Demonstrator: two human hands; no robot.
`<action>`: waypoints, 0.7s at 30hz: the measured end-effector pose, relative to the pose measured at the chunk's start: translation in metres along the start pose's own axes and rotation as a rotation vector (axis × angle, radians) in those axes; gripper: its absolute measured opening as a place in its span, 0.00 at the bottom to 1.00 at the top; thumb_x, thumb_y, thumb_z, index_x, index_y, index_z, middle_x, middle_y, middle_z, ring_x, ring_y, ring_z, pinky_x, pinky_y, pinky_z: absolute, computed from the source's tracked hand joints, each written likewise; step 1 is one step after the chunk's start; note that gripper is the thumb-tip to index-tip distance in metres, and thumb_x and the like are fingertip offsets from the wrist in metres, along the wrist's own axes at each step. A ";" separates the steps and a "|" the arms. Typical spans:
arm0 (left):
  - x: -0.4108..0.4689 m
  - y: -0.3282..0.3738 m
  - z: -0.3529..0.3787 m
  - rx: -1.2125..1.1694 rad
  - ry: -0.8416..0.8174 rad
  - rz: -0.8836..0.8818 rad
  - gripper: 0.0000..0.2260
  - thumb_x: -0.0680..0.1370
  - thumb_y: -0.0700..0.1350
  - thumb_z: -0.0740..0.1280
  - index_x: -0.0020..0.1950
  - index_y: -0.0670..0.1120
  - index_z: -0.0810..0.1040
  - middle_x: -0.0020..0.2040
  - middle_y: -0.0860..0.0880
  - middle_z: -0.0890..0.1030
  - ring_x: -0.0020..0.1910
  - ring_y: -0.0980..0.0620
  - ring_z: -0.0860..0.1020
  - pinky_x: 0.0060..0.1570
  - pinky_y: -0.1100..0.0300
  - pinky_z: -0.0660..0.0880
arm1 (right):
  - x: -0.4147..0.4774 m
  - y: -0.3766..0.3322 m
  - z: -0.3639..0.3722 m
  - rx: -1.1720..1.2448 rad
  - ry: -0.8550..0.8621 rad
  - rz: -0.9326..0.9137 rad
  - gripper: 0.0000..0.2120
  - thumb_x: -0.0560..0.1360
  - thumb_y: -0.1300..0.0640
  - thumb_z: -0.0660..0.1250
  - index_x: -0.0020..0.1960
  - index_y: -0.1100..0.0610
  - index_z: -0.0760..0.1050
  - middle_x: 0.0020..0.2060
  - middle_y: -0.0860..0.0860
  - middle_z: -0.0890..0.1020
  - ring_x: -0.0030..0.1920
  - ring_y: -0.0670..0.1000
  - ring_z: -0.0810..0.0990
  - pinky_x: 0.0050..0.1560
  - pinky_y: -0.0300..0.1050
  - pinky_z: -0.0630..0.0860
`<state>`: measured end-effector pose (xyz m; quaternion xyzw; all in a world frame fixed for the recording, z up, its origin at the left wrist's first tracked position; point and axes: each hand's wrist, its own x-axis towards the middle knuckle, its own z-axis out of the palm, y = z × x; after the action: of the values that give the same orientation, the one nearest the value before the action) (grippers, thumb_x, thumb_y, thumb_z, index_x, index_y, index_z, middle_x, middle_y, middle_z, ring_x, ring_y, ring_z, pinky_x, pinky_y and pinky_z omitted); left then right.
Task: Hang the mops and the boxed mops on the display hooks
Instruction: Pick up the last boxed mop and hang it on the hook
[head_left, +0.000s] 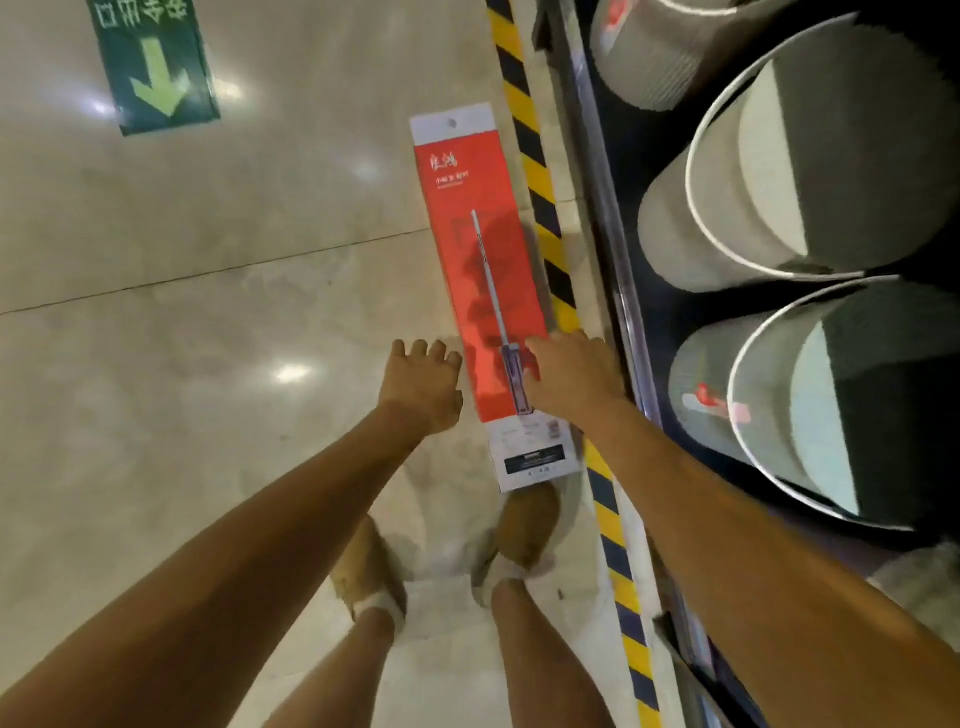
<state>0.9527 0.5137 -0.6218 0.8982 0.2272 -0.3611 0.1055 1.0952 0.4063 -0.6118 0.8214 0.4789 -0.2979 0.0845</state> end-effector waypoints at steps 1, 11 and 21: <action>0.024 0.003 0.019 -0.001 -0.010 -0.007 0.24 0.80 0.54 0.57 0.73 0.44 0.63 0.72 0.43 0.67 0.70 0.43 0.66 0.70 0.46 0.60 | 0.018 0.011 0.018 -0.015 -0.005 -0.006 0.15 0.78 0.51 0.57 0.61 0.55 0.73 0.57 0.56 0.77 0.59 0.61 0.75 0.55 0.53 0.71; 0.216 0.015 0.142 -0.781 0.243 -0.217 0.39 0.74 0.70 0.56 0.76 0.47 0.53 0.66 0.43 0.74 0.60 0.40 0.77 0.56 0.42 0.76 | 0.172 0.082 0.162 0.267 0.093 0.192 0.32 0.77 0.48 0.61 0.76 0.60 0.54 0.68 0.59 0.69 0.65 0.59 0.71 0.58 0.55 0.75; 0.262 0.014 0.152 -1.839 0.168 -0.333 0.26 0.81 0.52 0.60 0.77 0.49 0.54 0.69 0.48 0.70 0.63 0.49 0.72 0.62 0.53 0.72 | 0.224 0.083 0.192 1.243 0.065 0.435 0.17 0.74 0.57 0.68 0.60 0.49 0.68 0.57 0.53 0.79 0.55 0.55 0.80 0.58 0.56 0.77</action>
<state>1.0351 0.5345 -0.9134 0.4413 0.5559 0.0158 0.7043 1.1675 0.4463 -0.9068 0.8040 0.0431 -0.4699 -0.3617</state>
